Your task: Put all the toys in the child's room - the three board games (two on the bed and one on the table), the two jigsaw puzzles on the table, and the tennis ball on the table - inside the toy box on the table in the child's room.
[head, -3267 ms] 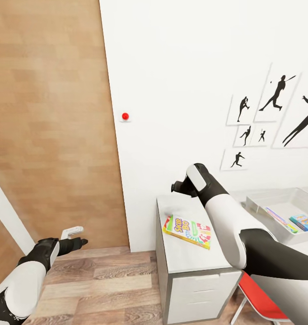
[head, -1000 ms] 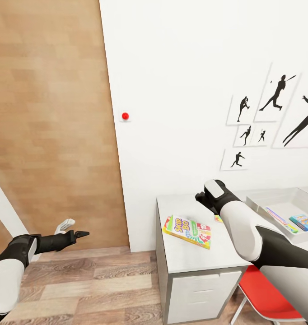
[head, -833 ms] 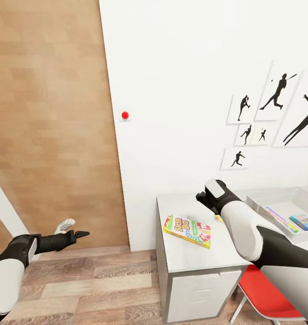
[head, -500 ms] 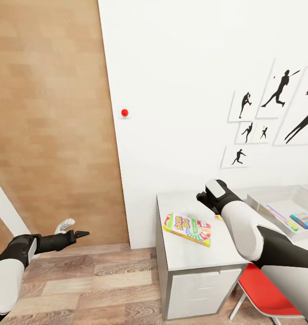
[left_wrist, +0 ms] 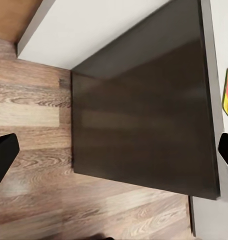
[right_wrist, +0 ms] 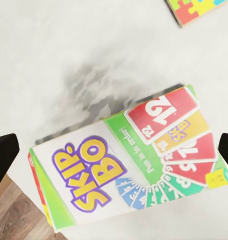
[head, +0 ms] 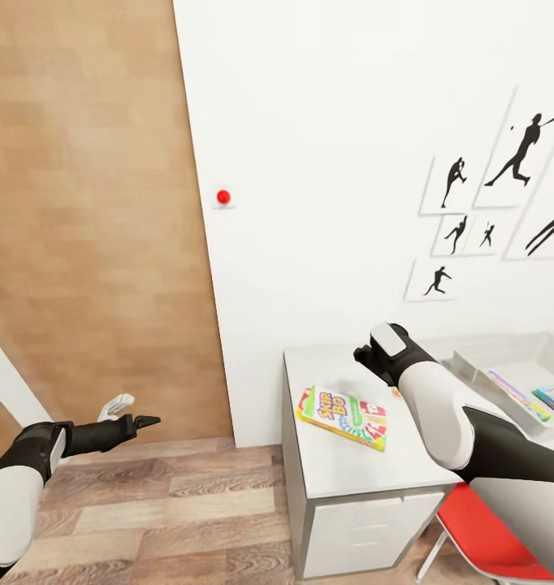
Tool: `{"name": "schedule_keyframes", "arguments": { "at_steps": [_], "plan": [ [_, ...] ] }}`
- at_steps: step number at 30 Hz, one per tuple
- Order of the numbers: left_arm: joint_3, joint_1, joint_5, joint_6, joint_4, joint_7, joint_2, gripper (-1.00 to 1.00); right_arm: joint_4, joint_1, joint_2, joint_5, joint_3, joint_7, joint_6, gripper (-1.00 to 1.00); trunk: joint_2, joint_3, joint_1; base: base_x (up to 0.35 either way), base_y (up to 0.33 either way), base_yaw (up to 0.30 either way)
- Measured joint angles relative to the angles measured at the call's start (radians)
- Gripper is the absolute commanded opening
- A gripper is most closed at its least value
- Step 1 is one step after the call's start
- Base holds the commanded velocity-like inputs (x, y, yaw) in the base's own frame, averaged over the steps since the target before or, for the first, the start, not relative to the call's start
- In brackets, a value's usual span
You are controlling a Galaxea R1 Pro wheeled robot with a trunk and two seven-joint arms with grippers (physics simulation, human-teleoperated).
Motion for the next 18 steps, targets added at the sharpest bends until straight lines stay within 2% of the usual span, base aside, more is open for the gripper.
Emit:
{"name": "schedule_keyframes", "arguments": {
  "at_steps": [18],
  "plan": [
    [0.000,0.000,0.000,-0.001,0.000,0.001,0.001,1.00,0.000,0.000,-0.001,-0.005,0.000,-0.001,0.000,1.00,0.000,-0.029,0.000,0.054,0.001,0.000]
  ]
}}
